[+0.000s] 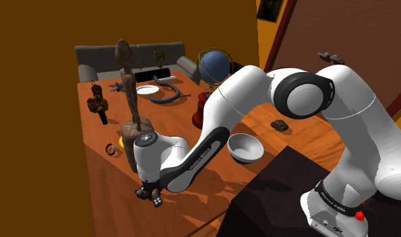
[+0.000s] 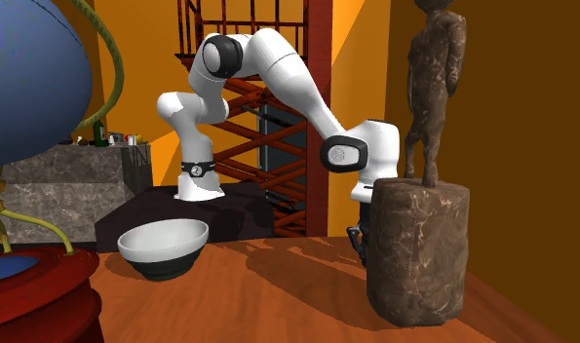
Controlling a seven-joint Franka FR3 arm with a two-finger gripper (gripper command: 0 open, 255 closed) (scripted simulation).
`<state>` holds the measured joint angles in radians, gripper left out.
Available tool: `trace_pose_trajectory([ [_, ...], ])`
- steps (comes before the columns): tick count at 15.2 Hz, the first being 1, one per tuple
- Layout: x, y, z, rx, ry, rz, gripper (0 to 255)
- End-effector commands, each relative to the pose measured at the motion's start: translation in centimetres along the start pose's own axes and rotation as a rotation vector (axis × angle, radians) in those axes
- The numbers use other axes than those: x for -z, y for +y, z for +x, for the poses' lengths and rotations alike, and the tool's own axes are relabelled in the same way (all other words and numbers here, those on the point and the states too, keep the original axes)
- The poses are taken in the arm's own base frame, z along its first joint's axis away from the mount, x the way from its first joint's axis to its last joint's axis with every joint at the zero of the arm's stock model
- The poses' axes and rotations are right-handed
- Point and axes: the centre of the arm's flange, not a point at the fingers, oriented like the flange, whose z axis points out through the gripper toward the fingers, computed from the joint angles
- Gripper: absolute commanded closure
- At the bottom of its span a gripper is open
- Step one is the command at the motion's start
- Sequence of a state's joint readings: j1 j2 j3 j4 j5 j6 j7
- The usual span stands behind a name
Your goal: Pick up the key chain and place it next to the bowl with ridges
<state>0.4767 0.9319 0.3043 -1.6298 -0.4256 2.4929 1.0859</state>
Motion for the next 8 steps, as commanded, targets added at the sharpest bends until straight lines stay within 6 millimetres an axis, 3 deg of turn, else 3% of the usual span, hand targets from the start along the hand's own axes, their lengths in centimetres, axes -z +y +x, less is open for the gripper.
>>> trace_pose_trajectory([
  [1, 0.5, 0.0, 0.0, 0.0, 0.0, 0.0, 255],
  [8, 4.2, 0.0, 0.0, 0.0, 0.0, 0.0, 255],
])
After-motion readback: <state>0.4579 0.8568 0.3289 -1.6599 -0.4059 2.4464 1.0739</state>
